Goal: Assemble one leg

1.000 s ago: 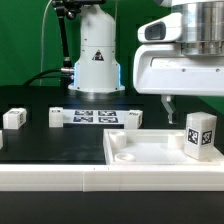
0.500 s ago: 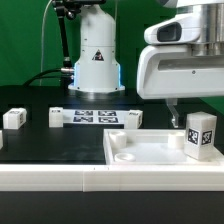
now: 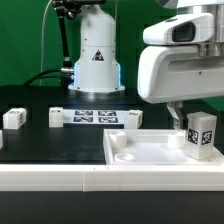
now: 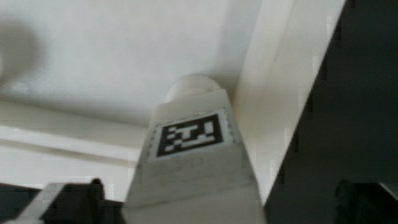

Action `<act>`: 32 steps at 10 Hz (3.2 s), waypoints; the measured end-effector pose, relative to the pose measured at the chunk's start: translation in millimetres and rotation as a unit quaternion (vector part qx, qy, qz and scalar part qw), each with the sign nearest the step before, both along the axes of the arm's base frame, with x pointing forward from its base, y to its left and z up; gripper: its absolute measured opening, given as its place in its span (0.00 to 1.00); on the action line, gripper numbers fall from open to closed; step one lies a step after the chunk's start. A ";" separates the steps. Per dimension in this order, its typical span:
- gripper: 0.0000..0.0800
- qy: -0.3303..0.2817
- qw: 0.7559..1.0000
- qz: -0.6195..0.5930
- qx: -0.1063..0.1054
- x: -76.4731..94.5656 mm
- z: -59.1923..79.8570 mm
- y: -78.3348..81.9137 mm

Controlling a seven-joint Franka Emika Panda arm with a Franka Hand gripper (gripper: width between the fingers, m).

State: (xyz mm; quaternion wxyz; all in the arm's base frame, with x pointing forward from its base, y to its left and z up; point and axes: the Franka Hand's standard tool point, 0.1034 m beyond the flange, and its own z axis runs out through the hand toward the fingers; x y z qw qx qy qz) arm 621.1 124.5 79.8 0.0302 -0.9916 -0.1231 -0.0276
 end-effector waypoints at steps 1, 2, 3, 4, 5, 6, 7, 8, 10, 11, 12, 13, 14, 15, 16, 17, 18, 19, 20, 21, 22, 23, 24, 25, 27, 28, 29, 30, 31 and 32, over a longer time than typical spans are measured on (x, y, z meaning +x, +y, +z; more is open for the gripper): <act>0.79 0.000 1.000 0.000 0.000 0.0 0.0 0.0; 0.79 0.000 1.000 0.000 0.000 0.0 -0.1 0.0; 0.58 0.000 1.000 0.000 0.000 0.0 -0.1 0.0; 0.37 0.000 1.000 -0.001 -0.001 0.4 0.1 -1.4; 0.37 0.000 1.000 -0.009 -0.001 0.8 -0.2 -4.3; 0.37 0.000 1.000 -0.012 -0.001 0.7 -0.3 -4.2; 0.37 0.002 1.000 -0.029 0.000 0.7 -0.4 -4.4; 0.37 0.002 0.996 -0.090 0.006 1.0 -1.2 -5.4; 0.37 0.004 0.980 -0.199 0.014 1.4 -2.0 -6.8; 0.37 0.004 0.967 -0.253 0.020 2.6 -1.8 -7.8; 0.37 0.001 0.954 -0.299 0.026 4.1 -1.8 -8.3; 0.37 0.007 0.930 -0.366 0.031 3.8 -2.0 -8.7; 0.37 0.011 0.907 -0.419 0.034 3.4 -2.3 -8.6; 0.37 0.012 0.890 -0.455 0.037 3.1 -2.7 -8.3; 0.37 0.016 0.856 -0.515 0.038 2.4 -2.9 -8.1; 0.37 0.018 0.825 -0.563 0.040 1.5 -3.2 -7.7; 0.37 0.023 0.801 -0.596 0.043 1.4 -3.3 -8.2; 0.37 0.028 0.795 -0.605 0.044 1.5 -3.2 -8.6; 0.37 0.031 0.783 -0.620 0.046 1.1 -3.4 -7.8; 0.46 0.033 0.768 -0.638 0.048 0.7 -3.7 -6.7; 0.46 0.032 0.786 -0.615 0.046 1.2 -3.8 -7.3; 0.63 0.028 0.814 -0.578 0.044 3.5 -3.6 -10.0; 0.78 0.028 0.828 -0.558 0.042 3.5 -3.7 -11.1; 0.78 0.032 0.838 -0.543 0.038 2.6 -3.4 -10.0; 0.80 0.023 0.892 -0.450 0.031 3.5 -2.0 -6.5; 0.81 0.021 0.909 -0.415 0.030 2.7 -2.3 -3.0; 0.81 0.019 0.924 -0.381 0.027 1.8 -2.7 0.8; 0.81 0.016 0.942 -0.334 0.024 1.3 -3.2 2.0; 0.81 0.015 0.958 -0.285 0.015 1.2 -3.2 2.7; 0.81 0.010 0.974 -0.227 0.000 2.2 -2.8 3.5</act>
Offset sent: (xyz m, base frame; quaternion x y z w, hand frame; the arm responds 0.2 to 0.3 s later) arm 0.0000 0.0000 0.0000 0.0000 0.0000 0.0000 1.0000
